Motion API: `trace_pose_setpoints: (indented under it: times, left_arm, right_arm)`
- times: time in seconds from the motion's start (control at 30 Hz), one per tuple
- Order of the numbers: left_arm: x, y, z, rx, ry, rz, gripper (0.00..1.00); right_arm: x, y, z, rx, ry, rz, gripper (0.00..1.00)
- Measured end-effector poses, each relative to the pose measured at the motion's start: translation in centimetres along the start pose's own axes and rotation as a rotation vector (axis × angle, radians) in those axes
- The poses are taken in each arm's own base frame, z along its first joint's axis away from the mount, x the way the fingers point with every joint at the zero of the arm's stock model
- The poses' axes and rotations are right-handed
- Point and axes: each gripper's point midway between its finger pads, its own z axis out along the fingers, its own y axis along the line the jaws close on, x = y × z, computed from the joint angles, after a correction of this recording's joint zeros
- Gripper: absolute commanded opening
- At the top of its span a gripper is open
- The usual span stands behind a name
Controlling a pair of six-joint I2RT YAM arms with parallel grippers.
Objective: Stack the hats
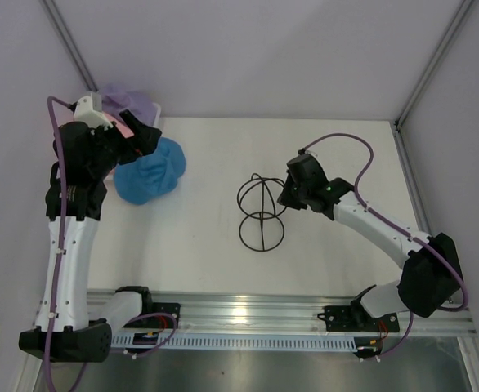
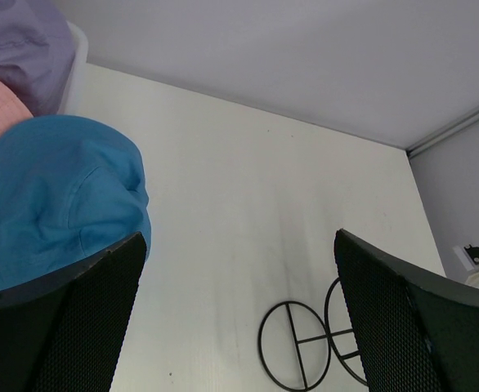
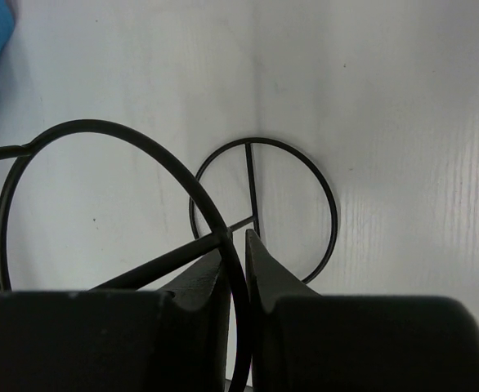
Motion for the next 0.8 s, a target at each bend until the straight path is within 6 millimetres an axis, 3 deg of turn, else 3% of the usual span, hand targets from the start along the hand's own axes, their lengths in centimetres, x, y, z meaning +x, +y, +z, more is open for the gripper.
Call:
trace_pose_setpoints:
  times: [0.1, 0.17, 0.2, 0.23, 0.27, 0.37, 0.57, 0.8]
  left_arm:
    - [0.9, 0.5, 0.3, -0.011, 0.022, -0.005, 1.0]
    - [1.4, 0.8, 0.4, -0.018, 0.035, -0.008, 1.0]
    - [1.5, 0.9, 0.4, -0.021, 0.038, -0.008, 0.99]
    - [1.5, 0.9, 0.5, -0.022, 0.039, -0.007, 0.99]
    - [1.5, 1.0, 0.4, -0.024, 0.039, -0.003, 1.0]
    - [1.7, 1.2, 0.4, -0.035, 0.043, 0.006, 0.99]
    - [2.6, 3.2, 0.5, -0.147, 0.111, 0.012, 1.0]
    - [5.0, 5.2, 1.3, -0.296, 0.219, 0.08, 0.99]
  right_arm:
    - [0.1, -0.2, 0.1, -0.001, -0.007, 0.0, 0.11]
    - [0.1, -0.2, 0.2, -0.007, -0.013, -0.002, 0.23]
    - [0.1, -0.2, 0.2, -0.009, -0.016, -0.003, 0.44]
    - [0.1, -0.2, 0.3, -0.007, -0.013, -0.003, 0.56]
    - [0.2, -0.3, 0.3, -0.005, -0.012, -0.004, 0.78]
    - [0.4, -0.6, 0.2, 0.006, -0.003, -0.013, 0.99]
    - [-0.3, -0.6, -2.3, 0.029, 0.006, -0.031, 1.0]
    - [-4.9, 1.3, -10.1, -0.065, -0.16, -0.005, 1.0]
